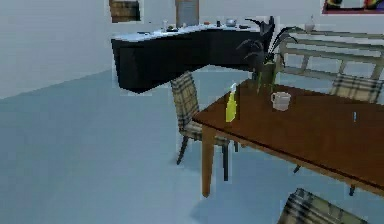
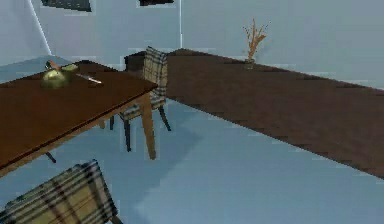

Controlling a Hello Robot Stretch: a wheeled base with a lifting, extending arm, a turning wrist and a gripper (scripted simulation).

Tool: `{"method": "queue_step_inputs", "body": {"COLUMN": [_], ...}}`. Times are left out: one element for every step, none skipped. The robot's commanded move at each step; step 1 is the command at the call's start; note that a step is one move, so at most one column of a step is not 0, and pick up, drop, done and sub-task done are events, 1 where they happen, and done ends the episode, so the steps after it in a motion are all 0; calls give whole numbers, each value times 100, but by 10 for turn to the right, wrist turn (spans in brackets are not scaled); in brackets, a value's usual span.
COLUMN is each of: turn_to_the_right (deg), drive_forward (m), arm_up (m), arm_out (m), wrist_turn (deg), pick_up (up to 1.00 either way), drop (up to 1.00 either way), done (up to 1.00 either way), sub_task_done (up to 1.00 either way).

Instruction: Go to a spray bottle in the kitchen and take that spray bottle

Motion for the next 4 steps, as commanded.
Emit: {"method": "queue_step_inputs", "body": {"turn_to_the_right": [0,-450,-180,0], "drive_forward": [60,0,0,0], "arm_up": [0,0,0,50], "arm_out": [0,0,0,0], "wrist_turn": [0,0,0,0], "pick_up": [0,0,0,0], "drop": [0,0,0,0], "done": [0,0,0,0], "sub_task_done": [0,0,0,0]}}
